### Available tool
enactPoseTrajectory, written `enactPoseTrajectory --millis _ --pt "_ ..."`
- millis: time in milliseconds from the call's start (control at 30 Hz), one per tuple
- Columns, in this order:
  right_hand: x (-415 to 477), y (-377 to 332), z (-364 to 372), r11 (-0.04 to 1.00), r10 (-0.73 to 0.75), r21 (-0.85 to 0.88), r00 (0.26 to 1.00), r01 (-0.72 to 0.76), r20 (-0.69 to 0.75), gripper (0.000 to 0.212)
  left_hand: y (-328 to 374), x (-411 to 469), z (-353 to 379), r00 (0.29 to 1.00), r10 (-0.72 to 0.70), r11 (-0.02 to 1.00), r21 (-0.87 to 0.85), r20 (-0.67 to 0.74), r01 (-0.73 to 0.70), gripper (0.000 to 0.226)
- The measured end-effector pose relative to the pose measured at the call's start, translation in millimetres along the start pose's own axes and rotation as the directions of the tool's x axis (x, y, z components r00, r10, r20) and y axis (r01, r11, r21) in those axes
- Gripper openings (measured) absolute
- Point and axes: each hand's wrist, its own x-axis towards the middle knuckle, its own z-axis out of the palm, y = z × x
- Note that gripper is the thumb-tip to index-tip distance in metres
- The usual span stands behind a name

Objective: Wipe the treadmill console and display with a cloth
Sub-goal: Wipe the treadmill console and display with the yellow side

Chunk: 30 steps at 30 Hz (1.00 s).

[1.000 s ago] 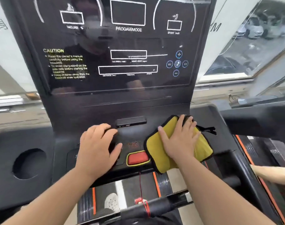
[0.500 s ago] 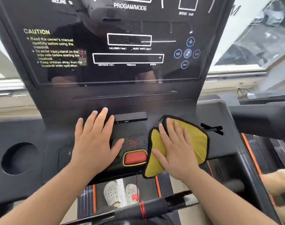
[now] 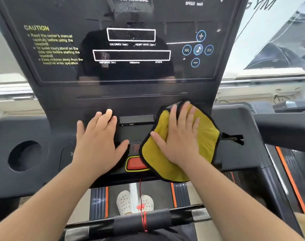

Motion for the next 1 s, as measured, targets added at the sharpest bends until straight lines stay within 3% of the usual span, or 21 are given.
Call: enactPoseTrajectory --millis 67,233,433,533,600,733,800,900,1000 --pt "-14.9 10.7 -2.0 0.997 -0.072 0.008 0.997 0.072 -0.01 0.094 3.4 1.3 -0.8 1.0 -0.021 1.0 0.004 0.01 0.021 0.078" --pt "-64.8 18.3 11.9 0.999 -0.039 0.0 0.998 0.039 0.039 0.097 10.0 -1.2 -0.9 0.998 -0.065 0.998 -0.024 0.005 0.065 0.079" --pt "-4.4 24.7 2.7 0.99 0.107 0.087 0.994 -0.107 0.007 0.109 14.9 -0.5 -7.6 0.996 -0.086 0.995 -0.049 0.016 0.087 0.078" --pt "18.0 11.7 5.6 0.986 0.151 0.078 0.987 -0.147 -0.047 0.102 15.6 0.2 -8.0 0.994 -0.105 0.993 -0.053 0.038 0.107 0.079" --pt "16.9 8.8 9.5 0.995 0.094 0.047 0.993 -0.091 -0.073 0.086 16.6 1.4 -7.8 0.992 -0.12 0.99 -0.076 0.04 0.123 0.077" --pt "-15.5 44.7 16.0 0.964 -0.262 -0.04 0.965 0.261 -0.012 0.062 17.4 0.8 -8.1 0.991 -0.125 0.989 -0.079 0.039 0.128 0.07" --pt "-34.0 69.1 16.4 0.939 -0.342 -0.039 0.939 0.343 0.02 0.058 17.0 0.2 -8.5 0.991 -0.127 0.989 -0.075 0.045 0.13 0.068" --pt "-42.3 89.0 12.7 0.95 -0.302 -0.064 0.952 0.305 0.048 0.061 16.5 0.5 -9.3 0.991 -0.123 0.989 -0.072 0.055 0.127 0.066" --pt "-30.2 79.4 6.4 0.985 -0.15 -0.081 0.988 0.152 0.034 0.078 15.5 0.1 -9.7 0.992 -0.112 0.992 -0.055 0.056 0.115 0.065"
